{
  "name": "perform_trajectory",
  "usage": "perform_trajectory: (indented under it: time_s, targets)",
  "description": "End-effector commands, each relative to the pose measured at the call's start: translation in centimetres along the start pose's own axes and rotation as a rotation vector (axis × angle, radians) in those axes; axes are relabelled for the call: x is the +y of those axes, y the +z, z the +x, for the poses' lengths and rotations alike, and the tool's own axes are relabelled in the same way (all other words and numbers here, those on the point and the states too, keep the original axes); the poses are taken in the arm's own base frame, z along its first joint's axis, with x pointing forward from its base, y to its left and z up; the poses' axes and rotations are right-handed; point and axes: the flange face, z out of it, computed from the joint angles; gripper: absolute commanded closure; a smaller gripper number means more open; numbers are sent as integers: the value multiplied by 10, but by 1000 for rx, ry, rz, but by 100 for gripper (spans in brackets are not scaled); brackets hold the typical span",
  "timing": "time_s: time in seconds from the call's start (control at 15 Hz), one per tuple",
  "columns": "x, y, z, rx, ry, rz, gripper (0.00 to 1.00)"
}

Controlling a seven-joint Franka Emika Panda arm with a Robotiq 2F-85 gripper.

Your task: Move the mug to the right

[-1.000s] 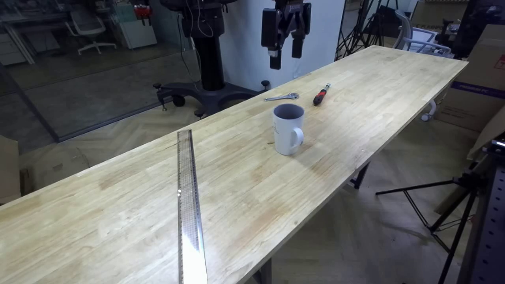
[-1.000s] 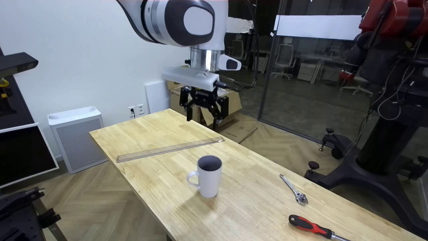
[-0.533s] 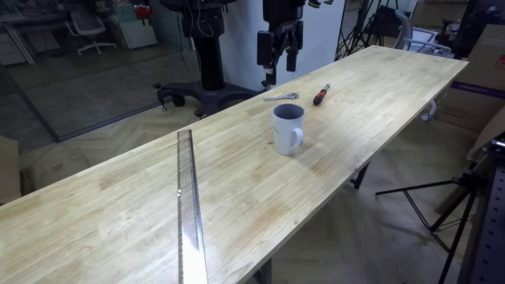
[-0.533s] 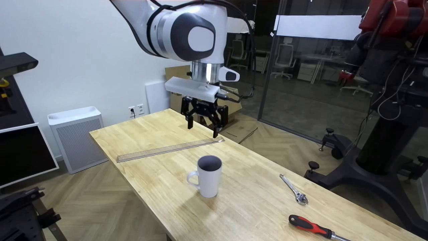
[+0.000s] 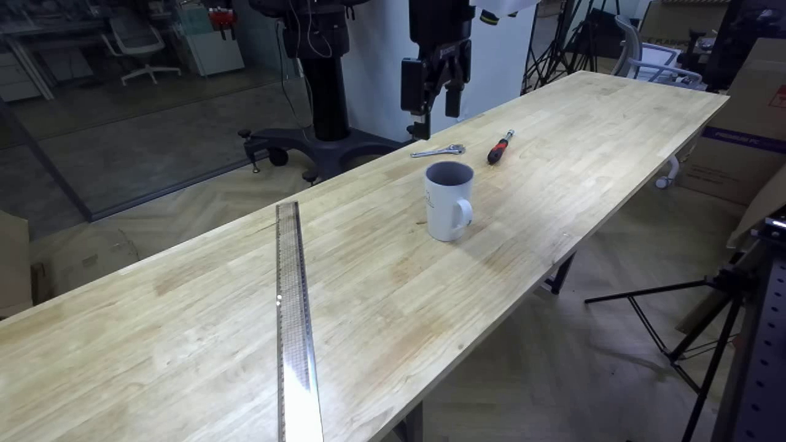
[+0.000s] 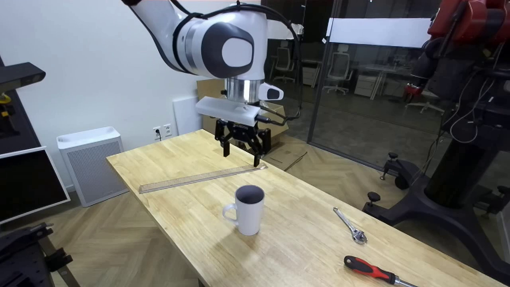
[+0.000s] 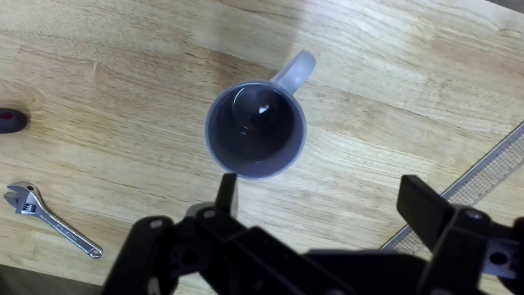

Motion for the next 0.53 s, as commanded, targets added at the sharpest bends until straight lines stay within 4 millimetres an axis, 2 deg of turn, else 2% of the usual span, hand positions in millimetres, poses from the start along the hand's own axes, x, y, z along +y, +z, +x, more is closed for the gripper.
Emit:
perform_trajectory:
  time_s: [0.0, 0.47]
  targets:
    - [-12, 9, -15, 38, 25, -32, 0]
    - [-16, 42, -34, 84, 30, -42, 0]
